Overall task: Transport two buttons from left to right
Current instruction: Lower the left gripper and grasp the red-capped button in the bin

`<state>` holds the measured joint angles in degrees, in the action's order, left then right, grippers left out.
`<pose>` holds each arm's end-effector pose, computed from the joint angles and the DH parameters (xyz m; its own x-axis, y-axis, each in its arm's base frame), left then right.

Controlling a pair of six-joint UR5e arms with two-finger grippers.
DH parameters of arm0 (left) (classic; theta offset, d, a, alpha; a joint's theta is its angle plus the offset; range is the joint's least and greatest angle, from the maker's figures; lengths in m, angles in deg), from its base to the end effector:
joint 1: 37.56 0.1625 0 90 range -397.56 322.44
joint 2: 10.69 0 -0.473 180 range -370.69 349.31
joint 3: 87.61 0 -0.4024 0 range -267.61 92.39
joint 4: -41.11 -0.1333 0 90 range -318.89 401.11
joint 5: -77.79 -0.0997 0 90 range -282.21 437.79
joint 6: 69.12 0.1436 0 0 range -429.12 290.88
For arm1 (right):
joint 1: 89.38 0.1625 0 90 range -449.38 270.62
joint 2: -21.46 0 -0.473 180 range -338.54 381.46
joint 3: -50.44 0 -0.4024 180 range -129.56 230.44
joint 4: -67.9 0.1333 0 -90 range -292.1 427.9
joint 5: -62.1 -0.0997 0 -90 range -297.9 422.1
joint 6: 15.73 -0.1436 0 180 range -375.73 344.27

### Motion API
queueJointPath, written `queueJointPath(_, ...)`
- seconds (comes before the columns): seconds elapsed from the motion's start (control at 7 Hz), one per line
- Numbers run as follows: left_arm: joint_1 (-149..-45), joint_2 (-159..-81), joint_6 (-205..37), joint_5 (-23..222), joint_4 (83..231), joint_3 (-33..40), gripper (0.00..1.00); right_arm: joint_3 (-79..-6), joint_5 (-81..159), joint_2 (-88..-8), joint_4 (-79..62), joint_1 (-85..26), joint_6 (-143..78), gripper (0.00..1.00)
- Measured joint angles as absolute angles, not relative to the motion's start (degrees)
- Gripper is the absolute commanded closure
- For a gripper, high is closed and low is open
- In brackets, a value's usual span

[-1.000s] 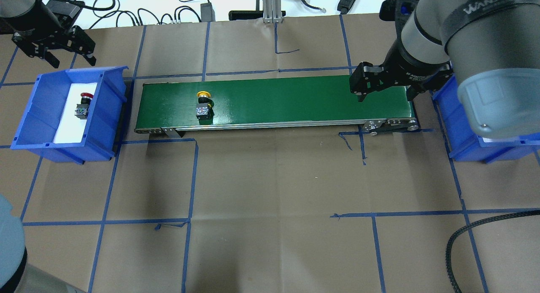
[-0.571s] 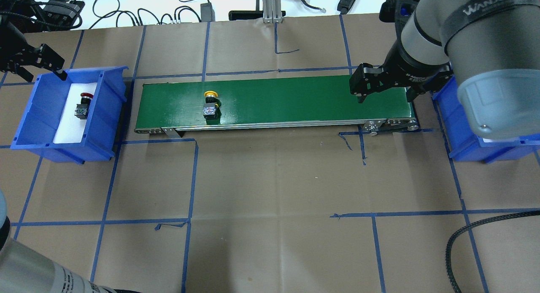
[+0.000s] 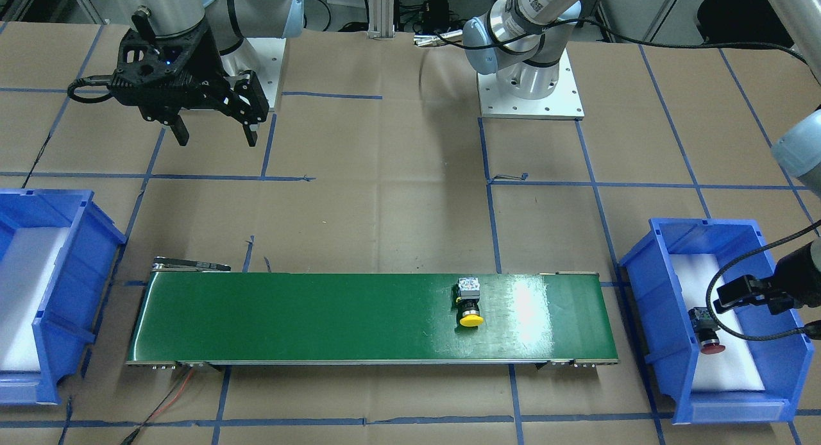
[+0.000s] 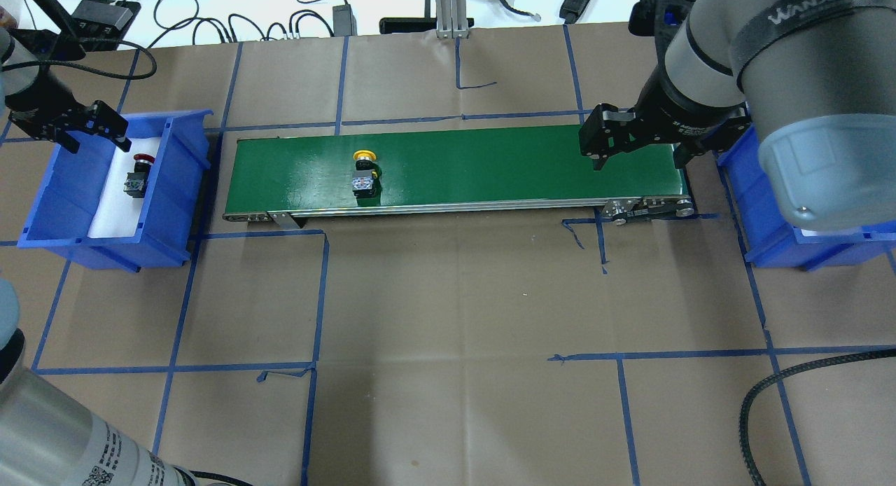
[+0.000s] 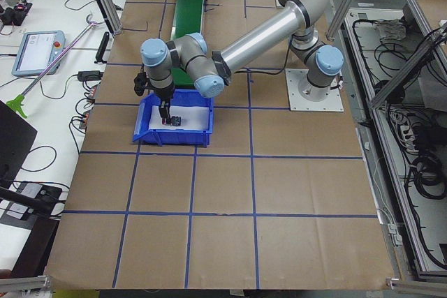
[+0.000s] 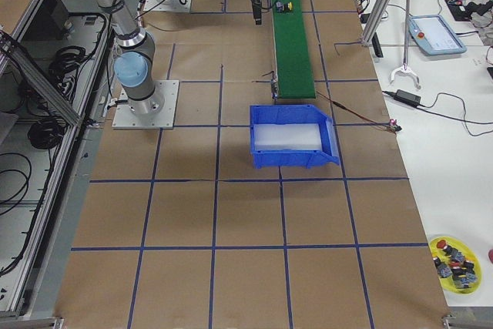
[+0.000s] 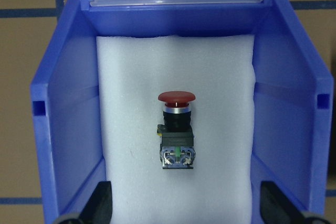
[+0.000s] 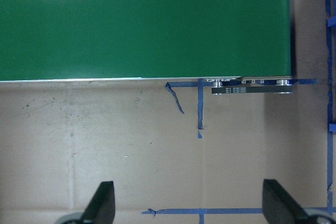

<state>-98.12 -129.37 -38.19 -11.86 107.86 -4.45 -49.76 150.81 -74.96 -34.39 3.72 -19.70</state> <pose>0.2290 -0.6788 0.2867 -0.9996 0.0260 -0.0074 0.0262 0.9994 -0.0242 0.1617 -0.4604 0.4788 -0.9994 0.0111 -0.0325 0.0157 0.9891 -0.1461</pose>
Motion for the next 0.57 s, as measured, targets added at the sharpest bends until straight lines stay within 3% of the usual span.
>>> queueJointPath(0.43,-98.1,-132.4,-38.2,-12.1,97.6,1.7,0.01,-49.6,150.8,-74.9,-34.6,3.7,-19.8,0.0)
queueJointPath(0.57,-98.1,-133.1,-38.3,-12.2,96.0,2.9,0.12,-49.6,150.8,-74.9,-34.6,3.7,-19.8,0.0)
